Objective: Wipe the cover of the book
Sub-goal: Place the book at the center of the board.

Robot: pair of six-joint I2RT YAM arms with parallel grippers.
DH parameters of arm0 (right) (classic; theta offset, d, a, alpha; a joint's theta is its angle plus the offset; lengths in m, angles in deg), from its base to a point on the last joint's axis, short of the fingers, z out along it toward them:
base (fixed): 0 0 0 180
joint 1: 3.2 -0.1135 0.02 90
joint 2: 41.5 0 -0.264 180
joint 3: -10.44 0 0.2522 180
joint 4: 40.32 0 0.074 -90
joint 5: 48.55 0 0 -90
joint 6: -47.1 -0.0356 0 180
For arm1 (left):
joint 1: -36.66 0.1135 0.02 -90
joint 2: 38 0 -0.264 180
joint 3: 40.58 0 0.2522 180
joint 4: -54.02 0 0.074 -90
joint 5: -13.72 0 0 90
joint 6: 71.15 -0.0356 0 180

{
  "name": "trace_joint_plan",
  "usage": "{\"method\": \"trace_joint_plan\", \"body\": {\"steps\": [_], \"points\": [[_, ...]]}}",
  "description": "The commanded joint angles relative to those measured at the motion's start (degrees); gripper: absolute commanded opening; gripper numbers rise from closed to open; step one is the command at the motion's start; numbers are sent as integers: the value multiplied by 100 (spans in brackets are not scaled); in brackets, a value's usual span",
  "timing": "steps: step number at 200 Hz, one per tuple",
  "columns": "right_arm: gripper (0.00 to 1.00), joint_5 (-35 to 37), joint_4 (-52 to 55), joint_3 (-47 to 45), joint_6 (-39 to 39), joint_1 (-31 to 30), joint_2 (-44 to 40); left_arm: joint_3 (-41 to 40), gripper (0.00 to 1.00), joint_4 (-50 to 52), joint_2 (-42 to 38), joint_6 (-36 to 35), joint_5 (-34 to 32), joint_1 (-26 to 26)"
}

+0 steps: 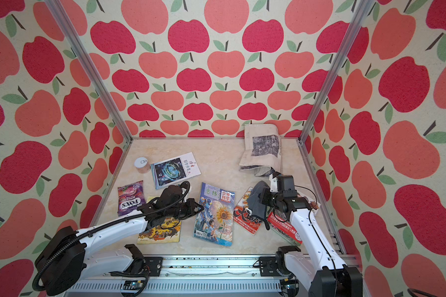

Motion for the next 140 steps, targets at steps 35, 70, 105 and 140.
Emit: {"method": "trace_joint_plan", "body": {"steps": [35, 70, 105, 140], "points": [[0, 93, -512, 967, 90, -1421, 779, -855, 0, -112, -312, 333, -681, 360], [0, 248, -685, 1457, 90, -2169, 1563, -449, 0, -255, 448, 148, -462, 375], [0, 396, -820, 1969, 81, -2681, 2352, -116, 9, -439, 1021, 99, -351, 413], [0, 582, -796, 2604, 240, -3048, 3154, 77, 89, 223, 673, 16, -498, 496]]}}
